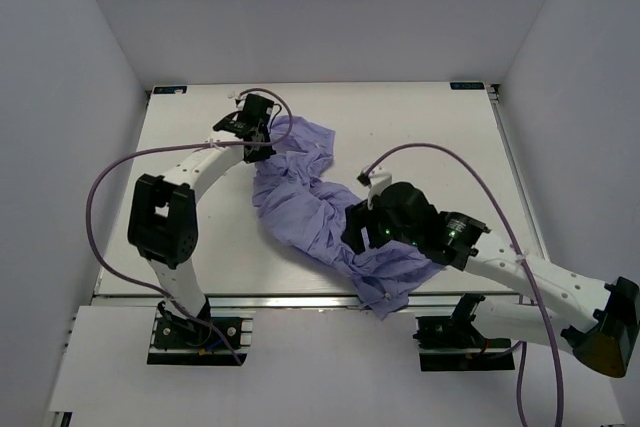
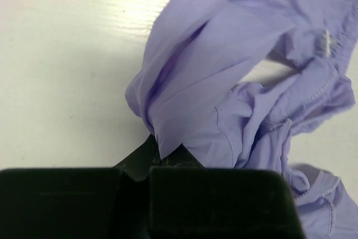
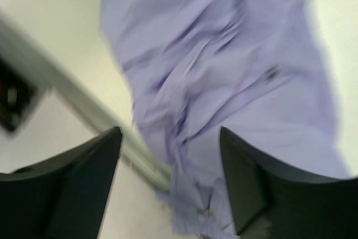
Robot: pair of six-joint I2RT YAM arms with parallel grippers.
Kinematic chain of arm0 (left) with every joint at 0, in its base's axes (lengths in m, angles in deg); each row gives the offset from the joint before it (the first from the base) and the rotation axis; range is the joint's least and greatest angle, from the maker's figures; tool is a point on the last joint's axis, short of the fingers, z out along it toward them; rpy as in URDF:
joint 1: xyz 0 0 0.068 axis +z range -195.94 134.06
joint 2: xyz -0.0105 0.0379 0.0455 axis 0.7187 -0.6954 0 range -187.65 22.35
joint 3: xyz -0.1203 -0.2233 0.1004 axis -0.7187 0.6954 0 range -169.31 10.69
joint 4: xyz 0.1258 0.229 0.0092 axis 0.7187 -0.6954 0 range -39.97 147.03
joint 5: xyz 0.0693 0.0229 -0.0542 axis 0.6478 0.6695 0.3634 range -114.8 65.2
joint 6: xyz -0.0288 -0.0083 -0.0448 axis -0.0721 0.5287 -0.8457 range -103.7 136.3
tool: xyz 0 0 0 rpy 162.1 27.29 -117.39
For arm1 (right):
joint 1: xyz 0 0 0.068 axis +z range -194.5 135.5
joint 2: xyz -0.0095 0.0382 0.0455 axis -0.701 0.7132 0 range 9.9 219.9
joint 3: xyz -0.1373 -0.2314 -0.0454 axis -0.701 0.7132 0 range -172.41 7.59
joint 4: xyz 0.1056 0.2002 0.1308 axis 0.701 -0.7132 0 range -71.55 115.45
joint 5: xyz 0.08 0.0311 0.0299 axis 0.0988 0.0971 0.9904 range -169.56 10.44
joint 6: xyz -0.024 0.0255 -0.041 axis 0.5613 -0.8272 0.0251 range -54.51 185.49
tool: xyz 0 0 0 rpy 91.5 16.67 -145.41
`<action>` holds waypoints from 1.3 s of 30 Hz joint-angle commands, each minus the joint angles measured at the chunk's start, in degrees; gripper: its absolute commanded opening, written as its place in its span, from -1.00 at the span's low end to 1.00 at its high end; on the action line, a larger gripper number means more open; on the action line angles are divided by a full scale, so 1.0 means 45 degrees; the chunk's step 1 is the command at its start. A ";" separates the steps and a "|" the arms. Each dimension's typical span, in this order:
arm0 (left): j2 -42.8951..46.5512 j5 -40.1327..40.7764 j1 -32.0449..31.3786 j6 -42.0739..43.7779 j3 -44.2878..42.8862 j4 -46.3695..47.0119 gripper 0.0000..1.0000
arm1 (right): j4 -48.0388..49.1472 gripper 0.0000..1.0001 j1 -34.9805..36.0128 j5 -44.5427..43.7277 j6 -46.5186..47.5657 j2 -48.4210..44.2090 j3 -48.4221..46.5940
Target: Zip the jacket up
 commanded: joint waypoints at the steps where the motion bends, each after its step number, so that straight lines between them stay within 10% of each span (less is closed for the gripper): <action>1: 0.1117 0.0462 0.0089 -0.0285 0.0908 0.0317 -1.00 | -0.0459 0.57 -0.0121 -0.4272 -0.0225 0.0181 -0.1543; 5: 0.1625 0.0461 0.0089 -0.0363 0.1280 0.0356 -1.00 | -0.0051 0.70 -0.1057 -0.5676 -0.0148 0.1663 -0.3123; 15: 0.1919 0.0793 0.0167 -0.0383 0.1593 0.0336 -1.00 | 0.0812 0.56 -0.3267 -0.1011 0.1766 0.8010 -0.5622; 21: 0.1978 0.0792 0.0265 -0.0285 0.1301 0.0259 -1.00 | 0.1219 -0.01 -0.3442 0.0222 0.1396 0.9908 -0.5863; 22: 0.2075 0.0812 0.0265 -0.0227 0.1203 0.0239 -1.00 | 0.1355 -0.57 -0.3501 0.0223 0.1375 1.0045 -0.5863; 24: 0.2231 0.0754 0.0265 -0.0110 0.1028 0.0200 -1.00 | 0.1241 -0.92 -0.3773 0.0165 0.1317 1.0397 -0.6212; 33: 0.5917 -0.0883 0.0265 0.1002 -0.0087 0.0938 -1.00 | 0.1083 -1.00 -0.3853 -0.3212 0.2643 0.5794 -0.8908; 39: 1.0914 -0.3833 0.0265 0.1355 0.0054 0.3676 -1.00 | 0.2704 -1.00 -0.3833 -0.1191 0.3913 0.1223 -0.9395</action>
